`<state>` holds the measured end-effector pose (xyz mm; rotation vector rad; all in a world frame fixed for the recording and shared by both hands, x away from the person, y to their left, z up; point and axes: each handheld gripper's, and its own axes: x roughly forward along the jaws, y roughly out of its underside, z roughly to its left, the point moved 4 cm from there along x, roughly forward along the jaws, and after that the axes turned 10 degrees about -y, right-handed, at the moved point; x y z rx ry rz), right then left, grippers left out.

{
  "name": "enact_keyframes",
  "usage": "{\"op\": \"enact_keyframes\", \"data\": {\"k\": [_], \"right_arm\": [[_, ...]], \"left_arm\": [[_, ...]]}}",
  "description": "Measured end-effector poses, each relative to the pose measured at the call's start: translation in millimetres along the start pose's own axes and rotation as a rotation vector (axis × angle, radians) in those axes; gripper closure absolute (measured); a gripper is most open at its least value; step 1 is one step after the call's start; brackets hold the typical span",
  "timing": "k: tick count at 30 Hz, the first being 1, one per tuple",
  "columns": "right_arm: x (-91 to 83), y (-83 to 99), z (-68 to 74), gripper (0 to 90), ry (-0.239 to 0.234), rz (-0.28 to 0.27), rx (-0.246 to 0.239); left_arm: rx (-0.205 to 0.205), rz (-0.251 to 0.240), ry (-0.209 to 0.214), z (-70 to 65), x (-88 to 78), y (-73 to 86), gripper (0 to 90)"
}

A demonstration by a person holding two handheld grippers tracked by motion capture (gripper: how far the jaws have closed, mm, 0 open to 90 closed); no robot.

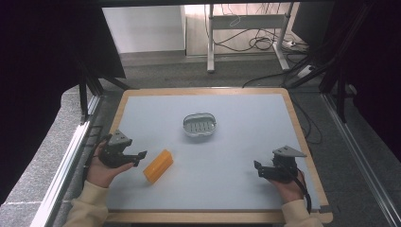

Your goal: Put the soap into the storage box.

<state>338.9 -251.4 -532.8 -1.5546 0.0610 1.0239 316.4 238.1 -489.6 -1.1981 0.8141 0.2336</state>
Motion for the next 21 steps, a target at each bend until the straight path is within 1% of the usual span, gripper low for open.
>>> {"op": "enact_keyframes", "data": {"k": [1, 2, 3, 5, 6, 10, 12, 15, 21], "right_arm": [[0.0, -0.1, 0.0, 12.3, 0.002, 0.0, -0.001], [0.1, -0.2, 0.2, 12.3, 0.002, -0.001, -0.001], [0.0, -0.4, 0.3, 12.3, 0.002, 0.0, -0.001], [-0.2, -0.4, 0.5, 12.3, 0.004, 0.0, -0.003], [-0.3, -0.4, 0.4, 12.3, 0.004, -0.001, -0.002], [-0.5, -0.5, 0.3, 12.3, 0.005, -0.004, 0.001], [-0.6, -0.6, 0.9, 12.3, 0.001, -0.003, 0.002], [-0.9, -1.3, 3.0, 12.3, 0.001, -0.006, -0.009], [-3.2, -1.2, 5.2, 12.4, -0.004, -0.01, -0.018]], "left_arm": [[-0.015, -0.008, 0.02, -0.8, -1.6, -1.2, 26.1], [-0.02, -0.009, 0.022, -0.9, -3.3, -2.1, 26.1], [-0.017, -0.009, 0.014, -0.9, -4.9, -2.9, 26.1], [-0.02, -0.015, 0.022, -1.7, -8.9, -5.1, 26.1], [-0.019, -0.019, 0.018, -2.2, -10.6, -6.3, 26.1], [0.007, -0.006, 0.015, -5.1, -18.5, -10.5, 26.3], [0.014, -0.003, 0.013, -6.7, -23.5, -12.7, 26.3], [0.019, 0.0, 0.013, -9.7, -28.7, -16.6, 26.3], [0.033, 0.018, 0.041, -21.5, -30.0, -24.4, 26.3]]}}
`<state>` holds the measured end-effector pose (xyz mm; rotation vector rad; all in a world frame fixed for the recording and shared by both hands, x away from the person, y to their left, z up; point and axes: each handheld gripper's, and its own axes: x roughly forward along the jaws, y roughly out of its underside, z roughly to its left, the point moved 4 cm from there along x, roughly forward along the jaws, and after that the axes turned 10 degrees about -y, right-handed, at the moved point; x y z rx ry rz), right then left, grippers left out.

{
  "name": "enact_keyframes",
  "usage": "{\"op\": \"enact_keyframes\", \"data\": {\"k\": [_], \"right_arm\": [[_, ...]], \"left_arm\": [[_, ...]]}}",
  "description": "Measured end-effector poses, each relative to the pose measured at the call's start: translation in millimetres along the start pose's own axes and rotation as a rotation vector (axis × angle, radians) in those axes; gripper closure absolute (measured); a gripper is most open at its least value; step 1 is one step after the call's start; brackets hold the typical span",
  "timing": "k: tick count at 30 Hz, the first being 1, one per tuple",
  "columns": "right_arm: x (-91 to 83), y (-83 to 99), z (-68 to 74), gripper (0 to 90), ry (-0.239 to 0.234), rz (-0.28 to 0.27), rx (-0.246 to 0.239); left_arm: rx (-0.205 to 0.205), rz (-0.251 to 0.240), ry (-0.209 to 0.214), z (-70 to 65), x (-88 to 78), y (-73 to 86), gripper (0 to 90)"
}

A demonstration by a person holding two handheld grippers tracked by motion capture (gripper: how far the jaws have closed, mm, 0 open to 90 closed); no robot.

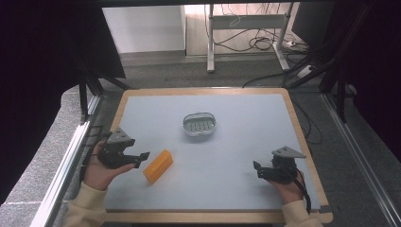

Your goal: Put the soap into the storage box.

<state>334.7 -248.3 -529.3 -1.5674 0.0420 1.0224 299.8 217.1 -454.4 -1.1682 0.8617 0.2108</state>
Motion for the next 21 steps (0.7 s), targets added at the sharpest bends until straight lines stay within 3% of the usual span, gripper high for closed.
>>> {"op": "enact_keyframes", "data": {"k": [11, 21], "right_arm": [[0.5, 0.1, 1.3, 12.3, -0.002, 0.0, 0.0], [0.3, 0.8, 1.0, 12.3, 0.007, 0.001, -0.002]], "left_arm": [[0.014, 0.032, 0.016, -6.4, 1.1, -10.4, 29.1], [0.054, 0.099, 0.049, -17.2, 8.6, -12.1, 29.8]]}}
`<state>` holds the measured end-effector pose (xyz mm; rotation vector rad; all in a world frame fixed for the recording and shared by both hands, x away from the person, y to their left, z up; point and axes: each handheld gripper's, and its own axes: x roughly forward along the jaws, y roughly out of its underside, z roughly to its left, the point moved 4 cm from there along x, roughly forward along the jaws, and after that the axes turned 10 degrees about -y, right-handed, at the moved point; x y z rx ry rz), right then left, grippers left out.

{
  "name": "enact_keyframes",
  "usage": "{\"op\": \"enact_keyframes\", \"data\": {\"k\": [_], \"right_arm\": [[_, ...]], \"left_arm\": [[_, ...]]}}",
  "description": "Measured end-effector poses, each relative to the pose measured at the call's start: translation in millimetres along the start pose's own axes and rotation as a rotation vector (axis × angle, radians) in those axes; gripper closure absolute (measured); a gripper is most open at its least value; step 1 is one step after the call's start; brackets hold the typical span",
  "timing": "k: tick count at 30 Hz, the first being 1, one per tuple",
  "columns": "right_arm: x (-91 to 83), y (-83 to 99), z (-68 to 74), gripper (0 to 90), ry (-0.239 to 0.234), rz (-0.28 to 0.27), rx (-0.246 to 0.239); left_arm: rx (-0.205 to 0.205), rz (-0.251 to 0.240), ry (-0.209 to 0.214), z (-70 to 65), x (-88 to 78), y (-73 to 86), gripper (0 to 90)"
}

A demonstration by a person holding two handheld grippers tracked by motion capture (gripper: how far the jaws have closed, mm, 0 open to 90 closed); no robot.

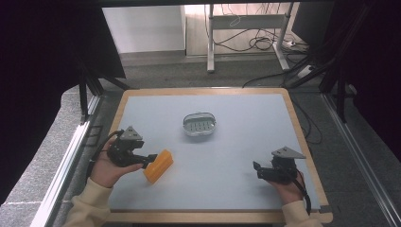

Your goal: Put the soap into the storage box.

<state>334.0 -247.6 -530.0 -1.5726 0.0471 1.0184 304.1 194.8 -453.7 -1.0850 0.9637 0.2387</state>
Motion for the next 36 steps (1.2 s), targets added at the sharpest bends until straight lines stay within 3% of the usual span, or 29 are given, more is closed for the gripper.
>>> {"op": "enact_keyframes", "data": {"k": [8, 15, 21, 28, 36], "right_arm": [[0.2, 0.3, -0.3, 12.4, 0.006, 0.001, -0.002], [0.6, 1.0, -0.9, 12.4, 0.014, 0.008, -0.005], [1.0, 1.6, -0.8, 12.4, 0.019, 0.016, -0.007], [1.4, 1.9, -0.7, 12.4, 0.023, 0.021, -0.011], [1.8, 2.8, -0.3, 12.7, 0.029, 0.032, -0.016]], "left_arm": [[0.021, 0.057, 0.006, -5.6, 10.2, 3.5, 29.7], [0.03, 0.11, -0.015, -8.1, 24.9, 3.0, 29.6], [0.048, 0.151, 0.033, -16.5, 41.6, 2.8, 33.1], [0.055, 0.211, 0.003, -18.0, 56.5, 5.6, 32.8], [0.042, 0.286, 0.0, -22.5, 75.7, 8.9, 36.7]]}}
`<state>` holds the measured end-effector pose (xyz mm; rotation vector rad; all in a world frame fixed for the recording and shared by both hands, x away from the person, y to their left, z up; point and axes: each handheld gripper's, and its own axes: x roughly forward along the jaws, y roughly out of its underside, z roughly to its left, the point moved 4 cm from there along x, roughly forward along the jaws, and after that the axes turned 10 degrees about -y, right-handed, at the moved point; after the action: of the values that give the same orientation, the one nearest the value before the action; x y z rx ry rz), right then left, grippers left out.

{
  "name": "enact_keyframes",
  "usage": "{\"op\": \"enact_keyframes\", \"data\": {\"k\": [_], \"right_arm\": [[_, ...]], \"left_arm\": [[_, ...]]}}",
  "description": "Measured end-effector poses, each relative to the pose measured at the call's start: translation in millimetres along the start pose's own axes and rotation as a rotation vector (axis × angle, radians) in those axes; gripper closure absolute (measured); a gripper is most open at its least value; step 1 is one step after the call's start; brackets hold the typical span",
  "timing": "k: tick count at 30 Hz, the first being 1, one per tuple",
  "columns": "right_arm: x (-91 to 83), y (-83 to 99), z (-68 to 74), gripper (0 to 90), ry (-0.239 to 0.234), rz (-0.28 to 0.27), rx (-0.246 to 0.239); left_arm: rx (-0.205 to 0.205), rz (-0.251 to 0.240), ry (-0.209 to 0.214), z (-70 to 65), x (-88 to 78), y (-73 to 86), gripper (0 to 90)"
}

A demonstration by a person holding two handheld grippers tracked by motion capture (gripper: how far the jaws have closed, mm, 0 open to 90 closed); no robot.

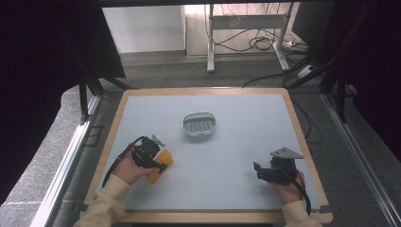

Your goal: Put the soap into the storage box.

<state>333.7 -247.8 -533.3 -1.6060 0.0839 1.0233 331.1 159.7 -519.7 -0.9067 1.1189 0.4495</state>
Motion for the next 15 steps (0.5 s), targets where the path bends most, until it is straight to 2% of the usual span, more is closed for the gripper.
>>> {"op": "enact_keyframes", "data": {"k": [5, 11, 15], "right_arm": [[0.7, 0.1, -0.1, 12.7, 0.008, 0.002, -0.007], [1.3, 0.6, -0.6, 12.8, 0.008, 0.011, -0.009], [0.8, 0.5, -0.8, 12.8, 0.011, 0.009, -0.009]], "left_arm": [[-0.01, 0.031, 0.006, -2.4, 7.5, -3.0, 43.8], [-0.015, 0.051, 0.007, -5.5, 11.4, -4.9, 60.2], [-0.02, 0.052, 0.015, -5.6, 10.8, -5.6, 61.5]]}}
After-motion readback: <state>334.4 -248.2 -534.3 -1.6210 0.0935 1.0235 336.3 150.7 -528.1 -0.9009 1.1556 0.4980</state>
